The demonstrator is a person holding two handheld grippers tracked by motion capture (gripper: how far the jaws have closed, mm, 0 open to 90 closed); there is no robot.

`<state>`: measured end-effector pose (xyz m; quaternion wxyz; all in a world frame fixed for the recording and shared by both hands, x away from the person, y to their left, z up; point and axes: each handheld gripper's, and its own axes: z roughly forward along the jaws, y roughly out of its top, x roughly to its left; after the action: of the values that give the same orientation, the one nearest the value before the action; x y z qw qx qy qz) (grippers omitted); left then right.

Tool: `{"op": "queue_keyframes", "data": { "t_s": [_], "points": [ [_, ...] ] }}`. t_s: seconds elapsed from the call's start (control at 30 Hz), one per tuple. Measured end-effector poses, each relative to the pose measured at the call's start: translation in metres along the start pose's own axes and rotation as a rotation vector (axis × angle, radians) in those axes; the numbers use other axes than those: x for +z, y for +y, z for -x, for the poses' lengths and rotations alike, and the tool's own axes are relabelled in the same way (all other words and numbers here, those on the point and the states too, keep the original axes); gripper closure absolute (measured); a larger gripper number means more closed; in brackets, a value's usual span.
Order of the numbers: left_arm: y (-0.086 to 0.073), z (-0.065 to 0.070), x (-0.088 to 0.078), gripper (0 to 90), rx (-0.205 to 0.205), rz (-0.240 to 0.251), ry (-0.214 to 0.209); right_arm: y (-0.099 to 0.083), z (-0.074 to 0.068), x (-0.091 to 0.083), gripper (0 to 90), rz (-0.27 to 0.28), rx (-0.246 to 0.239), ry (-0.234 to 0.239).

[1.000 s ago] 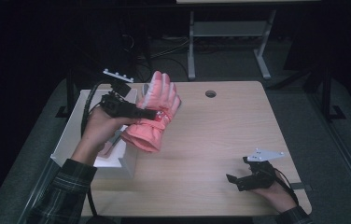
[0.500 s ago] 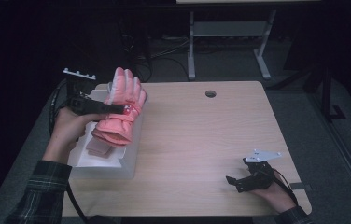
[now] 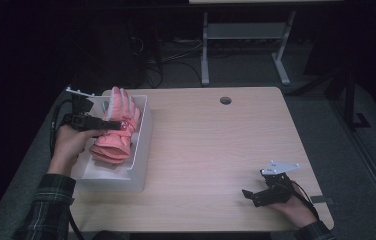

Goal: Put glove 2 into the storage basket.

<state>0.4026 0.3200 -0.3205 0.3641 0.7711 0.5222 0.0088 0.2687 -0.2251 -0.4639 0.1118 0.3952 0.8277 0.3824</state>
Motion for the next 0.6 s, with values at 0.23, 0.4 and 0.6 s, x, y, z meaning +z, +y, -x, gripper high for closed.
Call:
{"op": "queue_keyframes", "data": {
  "t_s": [0.23, 0.4, 0.6],
  "points": [
    [-0.013, -0.017, 0.036, 57.3, -0.034, -0.073, 0.011, 0.000, 0.000, -0.001, 0.0, -0.002, 0.006, -0.004],
    [-0.024, -0.028, 0.058, 56.9, -0.067, -0.102, -0.016, 0.000, 0.000, -0.001, 0.0, -0.002, 0.006, -0.003],
    [-0.030, -0.034, 0.074, 54.9, -0.082, -0.115, -0.049, 0.000, 0.001, -0.002, 0.0, 0.001, 0.002, -0.008]
  ]
}}
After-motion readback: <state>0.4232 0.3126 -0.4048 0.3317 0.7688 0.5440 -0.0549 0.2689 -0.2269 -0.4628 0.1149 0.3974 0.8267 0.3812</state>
